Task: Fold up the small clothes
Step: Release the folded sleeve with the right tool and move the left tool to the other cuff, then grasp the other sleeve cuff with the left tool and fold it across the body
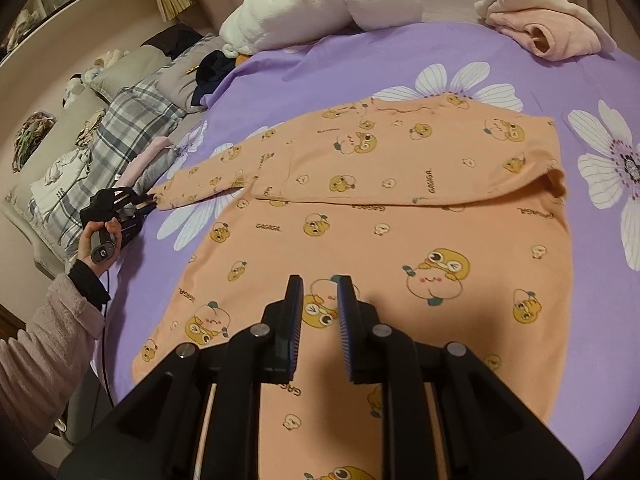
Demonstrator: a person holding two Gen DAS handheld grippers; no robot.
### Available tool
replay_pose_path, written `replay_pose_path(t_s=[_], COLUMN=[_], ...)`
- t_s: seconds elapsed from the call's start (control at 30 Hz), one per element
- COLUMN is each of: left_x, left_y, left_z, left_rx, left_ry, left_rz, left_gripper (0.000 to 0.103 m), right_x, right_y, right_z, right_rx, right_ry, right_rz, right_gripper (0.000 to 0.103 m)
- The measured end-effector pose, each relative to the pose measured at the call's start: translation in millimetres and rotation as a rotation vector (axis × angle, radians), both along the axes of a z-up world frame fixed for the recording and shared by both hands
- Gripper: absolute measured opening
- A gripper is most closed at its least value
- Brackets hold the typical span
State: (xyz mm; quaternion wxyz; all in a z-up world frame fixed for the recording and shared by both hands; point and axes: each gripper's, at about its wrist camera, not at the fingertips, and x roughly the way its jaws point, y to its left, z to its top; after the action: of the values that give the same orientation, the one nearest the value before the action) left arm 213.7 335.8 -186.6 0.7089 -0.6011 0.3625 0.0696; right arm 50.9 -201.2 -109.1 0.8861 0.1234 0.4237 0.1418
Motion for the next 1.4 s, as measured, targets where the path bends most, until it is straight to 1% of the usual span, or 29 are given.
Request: replay_pose_path(t_s=[0.07,0.13,0.2,0.23,0.27,0.33,0.4,0.47,0.57,0.63,0.67,0.73,0.8,0.87,0.93,0.97,1.1,1.2,1.23,1.3,1.4], left_x=[-1,-7,-12,-14,-16,-18,-19,-19,-18,-16,-15,-15,-16,-16,-16,-18,-24,-27,-28,-31,-35], left_y=[-2,-6,-15,-16,-21,-28,-39,-53,-83,-112,-122,-157,-185,-215,-247,-269,-335,-385,-395,-423,-461], left_z=[5,19,40,46,59,79,99,117,146,165,171,188,197,204,210,212,211,196,192,174,147], left_rx=[0.032,0.102,0.21,0.244,0.297,0.363,0.433,0.481,0.562,0.613,0.633,0.691,0.725,0.738,0.774,0.801,0.85,0.868,0.87,0.865,0.901], left_ry=[0.014,-0.008,-0.041,-0.051,-0.067,-0.09,-0.108,-0.131,-0.167,-0.196,-0.203,-0.233,-0.25,-0.27,-0.284,-0.297,-0.328,-0.327,-0.323,-0.306,-0.273], left_rz=[-0.005,-0.027,-0.075,-0.09,-0.115,-0.154,-0.191,-0.227,-0.278,-0.323,-0.337,-0.385,-0.419,-0.465,-0.503,-0.528,-0.627,-0.711,-0.729,-0.789,-0.881], left_gripper=[0.007,0.005,0.005,0.005,0.005,0.005,0.005,0.005,0.005,0.005,0.005,0.005,0.005,0.005,0.005,0.005,0.005,0.005,0.005,0.005,0.005], right_x=[-3,-5,-7,-6,-6,-6,-7,-9,-11,-13,-15,-18,-21,-25,-31,-33,-45,-53,-55,-62,-70], right_y=[-3,-4,-6,-6,-7,-7,-7,-6,-6,-9,-10,-16,-25,-36,-47,-53,-75,-90,-93,-103,-117], right_z=[-1,-1,-3,-3,-4,-6,-5,-4,-2,0,1,3,3,3,2,1,-4,-8,-9,-11,-15], right_rx=[0.011,0.014,0.012,0.013,0.01,-0.001,0.009,0.02,0.039,0.051,0.057,0.069,0.085,0.104,0.124,0.131,0.17,0.191,0.198,0.211,0.226], right_ry=[0.0,0.0,0.005,0.01,0.016,0.02,0.014,0.005,-0.006,-0.013,-0.019,-0.029,-0.035,-0.041,-0.047,-0.049,-0.055,-0.059,-0.059,-0.062,-0.065], right_rz=[-0.007,-0.011,-0.018,-0.018,-0.021,-0.027,-0.024,-0.021,-0.014,-0.014,-0.016,-0.027,-0.045,-0.065,-0.087,-0.097,-0.145,-0.182,-0.193,-0.219,-0.254], right_gripper=[0.019,0.019,0.021,0.023,0.024,0.024,0.024,0.024,0.024,0.024,0.024,0.024,0.024,0.024,0.024,0.024,0.024,0.024,0.024,0.024,0.025])
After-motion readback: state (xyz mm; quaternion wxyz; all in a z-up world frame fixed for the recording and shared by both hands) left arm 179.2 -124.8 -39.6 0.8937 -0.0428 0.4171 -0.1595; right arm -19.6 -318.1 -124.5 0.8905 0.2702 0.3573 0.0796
